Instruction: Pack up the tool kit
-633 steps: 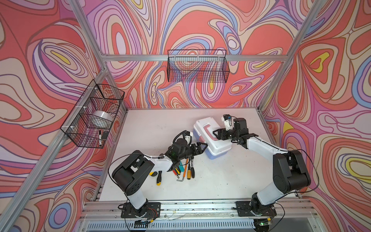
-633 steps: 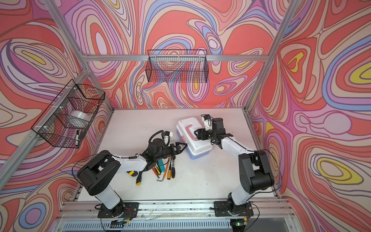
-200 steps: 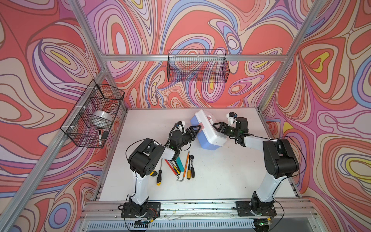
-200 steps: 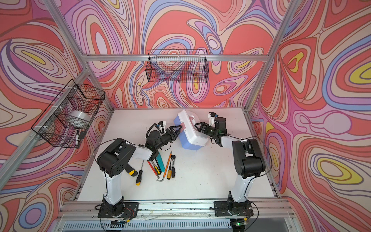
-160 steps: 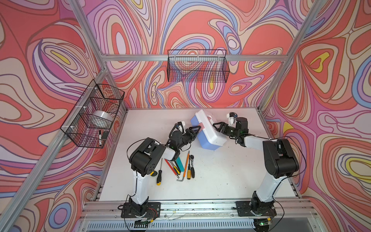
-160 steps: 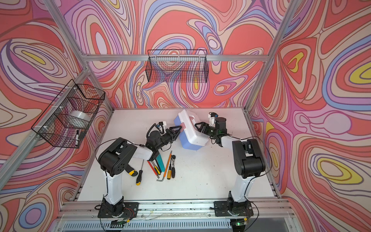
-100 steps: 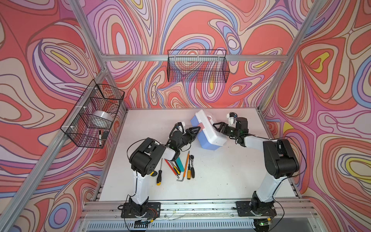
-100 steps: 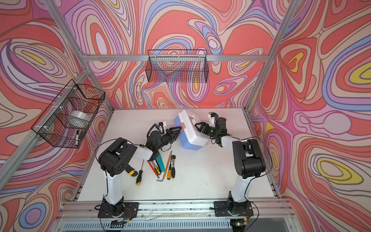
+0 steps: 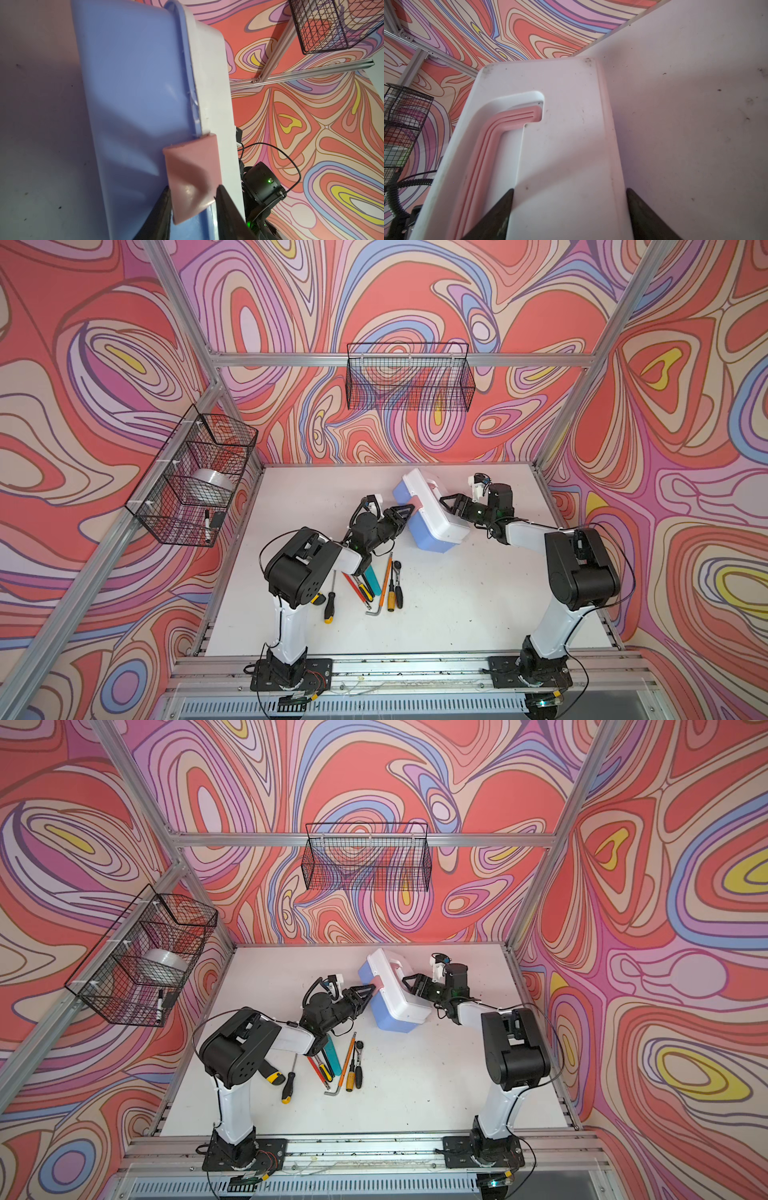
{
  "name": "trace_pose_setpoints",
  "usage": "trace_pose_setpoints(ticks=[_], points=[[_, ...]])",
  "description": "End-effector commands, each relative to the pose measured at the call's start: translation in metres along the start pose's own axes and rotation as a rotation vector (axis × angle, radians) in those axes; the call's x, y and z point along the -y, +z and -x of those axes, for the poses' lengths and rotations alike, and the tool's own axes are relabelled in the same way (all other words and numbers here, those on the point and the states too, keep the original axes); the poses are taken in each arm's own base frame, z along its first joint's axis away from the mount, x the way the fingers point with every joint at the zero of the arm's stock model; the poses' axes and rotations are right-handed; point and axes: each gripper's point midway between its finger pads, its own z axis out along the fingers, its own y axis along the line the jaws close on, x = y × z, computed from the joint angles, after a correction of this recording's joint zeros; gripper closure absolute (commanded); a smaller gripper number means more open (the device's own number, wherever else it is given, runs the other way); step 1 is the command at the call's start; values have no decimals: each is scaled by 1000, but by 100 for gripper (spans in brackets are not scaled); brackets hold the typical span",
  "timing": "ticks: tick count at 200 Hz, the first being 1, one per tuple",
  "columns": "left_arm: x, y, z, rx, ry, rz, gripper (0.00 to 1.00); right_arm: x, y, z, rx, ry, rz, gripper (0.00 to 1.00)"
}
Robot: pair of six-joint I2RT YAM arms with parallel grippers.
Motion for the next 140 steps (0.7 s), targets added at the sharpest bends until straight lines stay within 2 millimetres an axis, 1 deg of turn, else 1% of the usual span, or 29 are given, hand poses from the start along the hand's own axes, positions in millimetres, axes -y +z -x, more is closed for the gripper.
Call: trace_pose_setpoints(ticks=[1,43,69,85,93,103,116,130,140], points=[[91,-6,-21,-63,88,-266,64,37,4,-107,-311,104,-117,62],[95,-11,-19,-50,99,-272,66,44,-1,-105,-302,113,-129,63],[102,-14,-18,-40,116,-284,66,47,-4,-104,-297,116,-133,63],[103,-14,-18,-42,118,-285,65,46,-5,-103,-293,116,-131,63],[99,-13,-18,-45,109,-277,64,46,-5,-102,-292,116,-131,63],[95,-11,-19,-48,96,-269,62,46,-5,-100,-287,114,-130,63],[85,-10,-19,-45,83,-247,56,44,-6,-99,-285,113,-128,63],[74,-11,-19,-40,68,-222,46,44,-8,-96,-277,110,-132,63],[67,-13,-18,-29,62,-206,40,43,-9,-93,-269,108,-133,63]])
